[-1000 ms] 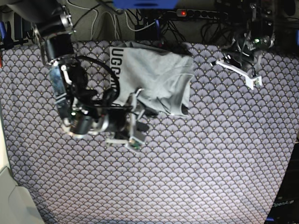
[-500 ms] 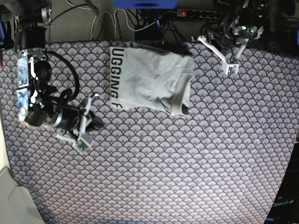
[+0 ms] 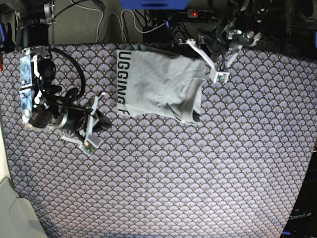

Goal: Fold the T-shirt properly
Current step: 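Grasp the shirt's sides with both grippers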

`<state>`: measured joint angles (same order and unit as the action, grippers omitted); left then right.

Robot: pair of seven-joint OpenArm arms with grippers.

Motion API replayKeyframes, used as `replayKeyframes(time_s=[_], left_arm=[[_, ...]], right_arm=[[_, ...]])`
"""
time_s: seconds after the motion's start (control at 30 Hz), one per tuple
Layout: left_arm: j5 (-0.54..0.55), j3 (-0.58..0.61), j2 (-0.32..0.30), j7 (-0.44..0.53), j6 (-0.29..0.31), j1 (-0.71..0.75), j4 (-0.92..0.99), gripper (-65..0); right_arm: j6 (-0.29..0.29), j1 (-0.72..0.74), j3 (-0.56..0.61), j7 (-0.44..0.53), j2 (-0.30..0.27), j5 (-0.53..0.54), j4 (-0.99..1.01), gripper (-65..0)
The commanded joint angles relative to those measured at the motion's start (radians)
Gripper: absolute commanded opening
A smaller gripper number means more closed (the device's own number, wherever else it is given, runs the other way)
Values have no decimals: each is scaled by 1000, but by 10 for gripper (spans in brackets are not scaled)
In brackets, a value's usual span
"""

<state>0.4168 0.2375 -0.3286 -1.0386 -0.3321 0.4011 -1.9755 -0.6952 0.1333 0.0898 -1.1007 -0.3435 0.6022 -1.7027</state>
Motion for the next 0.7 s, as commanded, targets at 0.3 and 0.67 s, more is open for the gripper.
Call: replayKeyframes(time_s=[0.3, 0.67], left_arm=[[1, -7, 18, 14, 3, -51, 94, -647], [1, -13, 38, 19, 1, -121, 184, -647]], right_arm=[[-3, 2, -6, 18, -30, 9, -13, -650], [-3, -11, -6, 18, -42, 9, -13, -650]])
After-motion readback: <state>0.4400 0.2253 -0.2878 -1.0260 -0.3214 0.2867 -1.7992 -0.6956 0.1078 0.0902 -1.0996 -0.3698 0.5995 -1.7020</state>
